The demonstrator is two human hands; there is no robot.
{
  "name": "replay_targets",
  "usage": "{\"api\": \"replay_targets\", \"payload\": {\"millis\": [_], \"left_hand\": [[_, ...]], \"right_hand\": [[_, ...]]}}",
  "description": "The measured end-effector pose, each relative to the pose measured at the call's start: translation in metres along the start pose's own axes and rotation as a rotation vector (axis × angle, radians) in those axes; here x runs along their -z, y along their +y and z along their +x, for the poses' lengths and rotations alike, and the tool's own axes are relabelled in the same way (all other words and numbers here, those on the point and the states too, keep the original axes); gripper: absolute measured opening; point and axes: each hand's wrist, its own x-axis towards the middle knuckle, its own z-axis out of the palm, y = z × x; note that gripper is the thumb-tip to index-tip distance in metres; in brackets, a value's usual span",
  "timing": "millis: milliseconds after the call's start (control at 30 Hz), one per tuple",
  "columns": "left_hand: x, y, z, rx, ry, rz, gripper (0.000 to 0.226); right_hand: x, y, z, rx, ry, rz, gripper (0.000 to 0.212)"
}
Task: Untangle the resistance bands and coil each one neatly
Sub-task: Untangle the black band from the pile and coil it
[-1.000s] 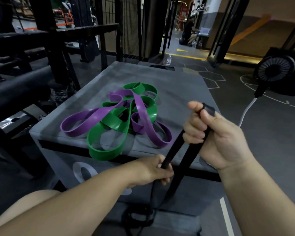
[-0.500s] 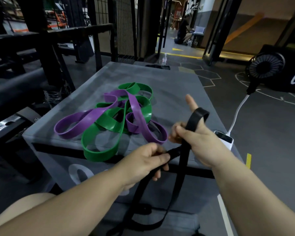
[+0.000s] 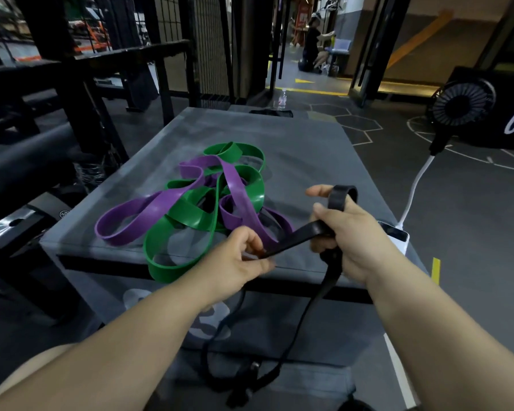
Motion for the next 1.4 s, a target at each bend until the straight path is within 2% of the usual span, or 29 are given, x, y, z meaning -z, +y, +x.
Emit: {"api": "replay_targets", "payload": {"millis": [133, 233, 300, 367, 467, 533, 600, 667, 733, 833, 867, 933, 1033, 1100, 1167, 1233, 1267, 1300, 1333, 1400], "left_hand": [[0.001, 0.005, -0.002, 0.139, -0.072, -0.304, 0.011], [0.006, 0.015, -0.004, 0.041, -0.064, -0.374, 0.012], [0.011, 0.019, -0.006, -0.062, -0.046, -0.302, 0.016], [0.017, 0.021, -0.008, -0.160, -0.042, -0.206, 0.015], [0.021, 0.025, -0.013, -0.304, -0.140, -0.025, 0.013], [0.019, 0.027, -0.015, -0.418, -0.213, 0.149, 0.013], [0.014, 0.026, -0.015, -0.513, -0.226, 0.292, 0.012], [0.009, 0.024, -0.014, -0.550, -0.174, 0.310, 0.012], [0.006, 0.023, -0.011, -0.529, -0.103, 0.221, 0.018], [0.006, 0.022, -0.006, -0.479, -0.015, 0.051, 0.025], [0.007, 0.022, -0.005, -0.458, 0.010, 0.008, 0.027], [0.008, 0.021, -0.002, -0.428, 0.044, -0.046, 0.031], [0.010, 0.020, 0.002, -0.527, 0.108, 0.055, 0.030], [0.012, 0.017, 0.005, -0.523, 0.099, 0.057, 0.037], [0.016, 0.013, 0.006, -0.403, -0.007, -0.016, 0.059], [0.018, 0.008, 0.005, -0.174, -0.150, -0.085, 0.078], [0.018, 0.004, 0.003, -0.086, -0.207, -0.085, 0.077], [0.018, 0.003, 0.002, -0.044, -0.237, -0.058, 0.067], [0.015, 0.004, 0.001, -0.025, -0.224, -0.047, 0.055], [0.011, 0.008, 0.003, -0.055, -0.162, -0.126, 0.048]], "right_hand": [[0.009, 0.002, 0.003, -0.017, 0.050, -0.023, 0.020], [0.020, 0.005, 0.008, 0.006, 0.067, -0.159, 0.018], [0.028, 0.008, 0.008, -0.044, -0.005, -0.332, 0.017], [0.030, 0.011, 0.004, -0.115, -0.163, -0.378, 0.017], [0.028, 0.015, 0.000, -0.220, -0.292, -0.183, 0.018], [0.024, 0.018, -0.001, -0.297, -0.377, -0.051, 0.011], [0.017, 0.023, -0.005, -0.332, -0.455, -0.017, 0.008], [0.005, 0.027, -0.012, -0.343, -0.461, -0.015, 0.018], [-0.005, 0.028, -0.019, -0.393, -0.444, 0.005, 0.040], [-0.011, 0.028, -0.020, -0.489, -0.592, 0.061, 0.088], [-0.010, 0.031, -0.016, -0.514, -0.651, 0.089, 0.095], [-0.010, 0.031, -0.012, -0.546, -0.765, 0.171, 0.085], [-0.006, 0.032, -0.009, -0.548, -0.966, 0.310, 0.053], [-0.005, 0.034, -0.009, -0.541, -0.998, 0.325, 0.046], [-0.006, 0.033, -0.010, -0.517, -1.005, 0.358, 0.046], [-0.006, 0.030, -0.009, -0.473, -1.029, 0.464, 0.044], [-0.005, 0.027, -0.009, -0.456, -1.037, 0.521, 0.044], [-0.003, 0.024, -0.008, -0.446, -1.040, 0.564, 0.043], [0.000, 0.022, -0.007, -0.437, -1.038, 0.582, 0.041], [0.007, 0.021, -0.006, -0.411, -1.027, 0.542, 0.035]]}}
